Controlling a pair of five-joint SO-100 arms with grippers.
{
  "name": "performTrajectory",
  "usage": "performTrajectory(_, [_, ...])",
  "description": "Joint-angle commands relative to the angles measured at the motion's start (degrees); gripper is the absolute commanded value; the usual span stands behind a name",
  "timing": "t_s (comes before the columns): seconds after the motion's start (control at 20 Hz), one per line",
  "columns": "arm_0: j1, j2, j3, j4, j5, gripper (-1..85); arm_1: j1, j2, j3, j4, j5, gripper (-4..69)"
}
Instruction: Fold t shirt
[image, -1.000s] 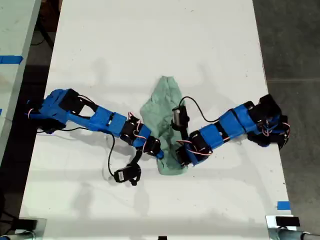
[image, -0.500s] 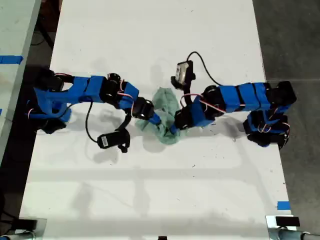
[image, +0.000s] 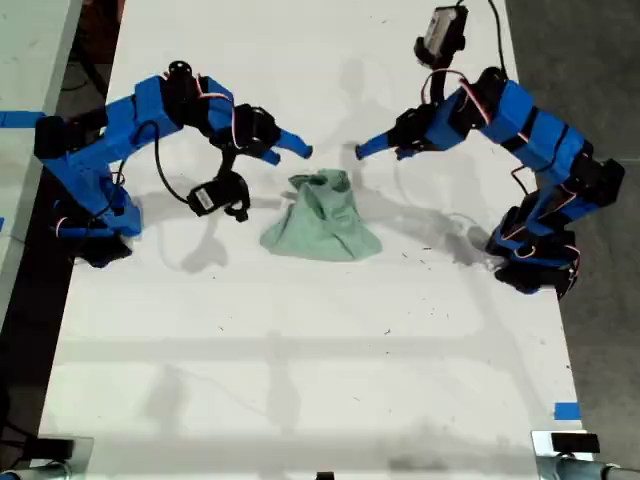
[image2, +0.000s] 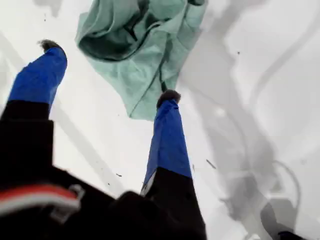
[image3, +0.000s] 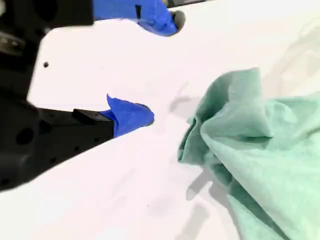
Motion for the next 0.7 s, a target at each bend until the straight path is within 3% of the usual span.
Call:
performTrajectory(0.0, [-7.2, 14.3, 1.8, 1.1, 2.0, 18.8, 4.7, 9.4, -1.9, 2.0, -4.7, 25.2])
performTrajectory(0.05, [-9.8, 20.6, 4.3, 1.1, 2.7, 2.6, 5.4, 12.9, -0.4, 2.3, -5.4, 1.5])
performTrajectory(0.2, [-13.5, 43.8, 18.1, -3.6, 4.6, -0.2, 3.4, 27.6, 8.9, 2.3, -4.7, 0.2])
performTrajectory(0.35, [-13.5, 65.7, 41.6, -9.2, 2.4, -0.2, -7.6, 47.5, 25.0, -2.3, 1.1, 0.2])
performTrajectory(0.5, [-11.0, 80.8, 69.1, -19.6, -0.4, -0.2, -18.5, 69.1, 46.9, -11.5, 8.2, 0.4])
performTrajectory(0.65, [-8.0, 104.7, 99.2, -33.1, -1.1, -0.1, -26.5, 88.8, 71.2, -16.0, 14.9, 0.5])
